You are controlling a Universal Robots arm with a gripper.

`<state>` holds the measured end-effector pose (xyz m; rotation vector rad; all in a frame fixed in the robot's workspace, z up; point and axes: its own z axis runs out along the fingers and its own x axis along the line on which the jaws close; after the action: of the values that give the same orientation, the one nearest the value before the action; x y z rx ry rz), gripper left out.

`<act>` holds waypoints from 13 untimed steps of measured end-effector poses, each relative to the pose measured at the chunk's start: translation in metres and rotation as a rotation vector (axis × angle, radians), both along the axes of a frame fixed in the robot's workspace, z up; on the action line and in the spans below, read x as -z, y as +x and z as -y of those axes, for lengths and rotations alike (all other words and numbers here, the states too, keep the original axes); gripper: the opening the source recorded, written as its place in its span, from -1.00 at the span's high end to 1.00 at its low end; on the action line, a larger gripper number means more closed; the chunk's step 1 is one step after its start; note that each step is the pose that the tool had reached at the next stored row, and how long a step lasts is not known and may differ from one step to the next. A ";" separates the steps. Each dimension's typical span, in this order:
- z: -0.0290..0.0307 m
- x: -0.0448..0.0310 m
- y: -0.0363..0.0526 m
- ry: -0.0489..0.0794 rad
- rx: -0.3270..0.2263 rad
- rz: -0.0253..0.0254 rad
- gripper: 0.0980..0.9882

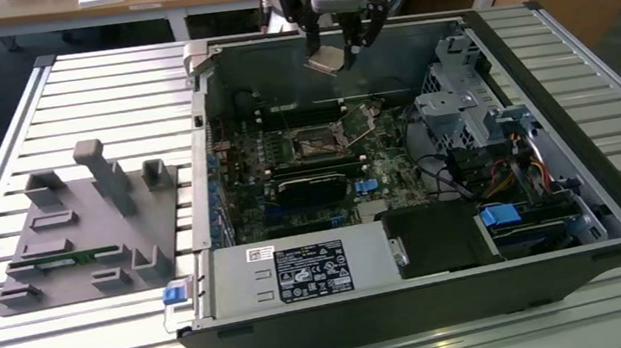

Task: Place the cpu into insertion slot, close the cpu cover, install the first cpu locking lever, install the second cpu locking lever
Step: 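Place the cpu into insertion slot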

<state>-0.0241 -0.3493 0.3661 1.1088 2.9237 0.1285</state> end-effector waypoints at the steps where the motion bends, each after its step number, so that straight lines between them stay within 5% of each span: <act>1: 0.0000 0.0001 0.0000 0.000 0.013 0.0000 0.00; 13: 0.0000 0.0013 0.0000 -0.001 0.197 0.0000 0.00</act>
<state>-0.0241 -0.3493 0.3648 1.3870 2.7932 0.1235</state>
